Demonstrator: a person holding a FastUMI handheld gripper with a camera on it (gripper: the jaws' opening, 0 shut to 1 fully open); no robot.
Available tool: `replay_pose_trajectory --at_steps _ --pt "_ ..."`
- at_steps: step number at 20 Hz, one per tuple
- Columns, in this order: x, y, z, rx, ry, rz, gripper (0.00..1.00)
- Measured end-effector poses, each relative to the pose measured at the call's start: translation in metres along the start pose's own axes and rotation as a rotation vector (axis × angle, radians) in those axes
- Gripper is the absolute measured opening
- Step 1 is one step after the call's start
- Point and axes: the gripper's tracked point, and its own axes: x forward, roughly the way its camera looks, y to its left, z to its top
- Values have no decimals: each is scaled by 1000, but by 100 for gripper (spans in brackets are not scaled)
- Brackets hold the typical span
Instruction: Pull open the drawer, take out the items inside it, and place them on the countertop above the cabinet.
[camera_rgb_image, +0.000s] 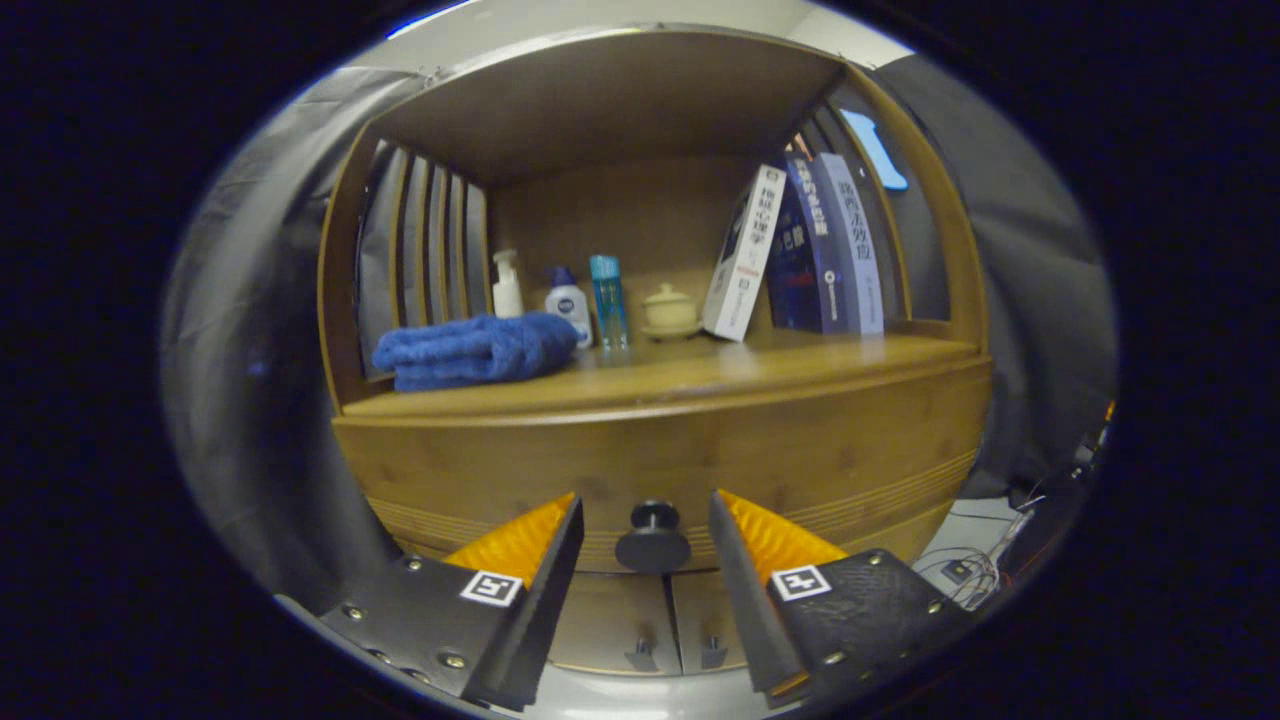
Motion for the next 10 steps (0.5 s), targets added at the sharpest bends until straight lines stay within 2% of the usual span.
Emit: replay_pose_trajectory --at_steps 1,2,5,8,10 --pt "5 -2 -5 -7 5 -8 75" --pt "8 -6 -7 -18 6 -34 67" --pt "8 -5 -8 -29 -1 -40 44" --pt "7 -3 -8 -37 13 -48 36" --pt "4 -3 -8 -65 19 -54 36"
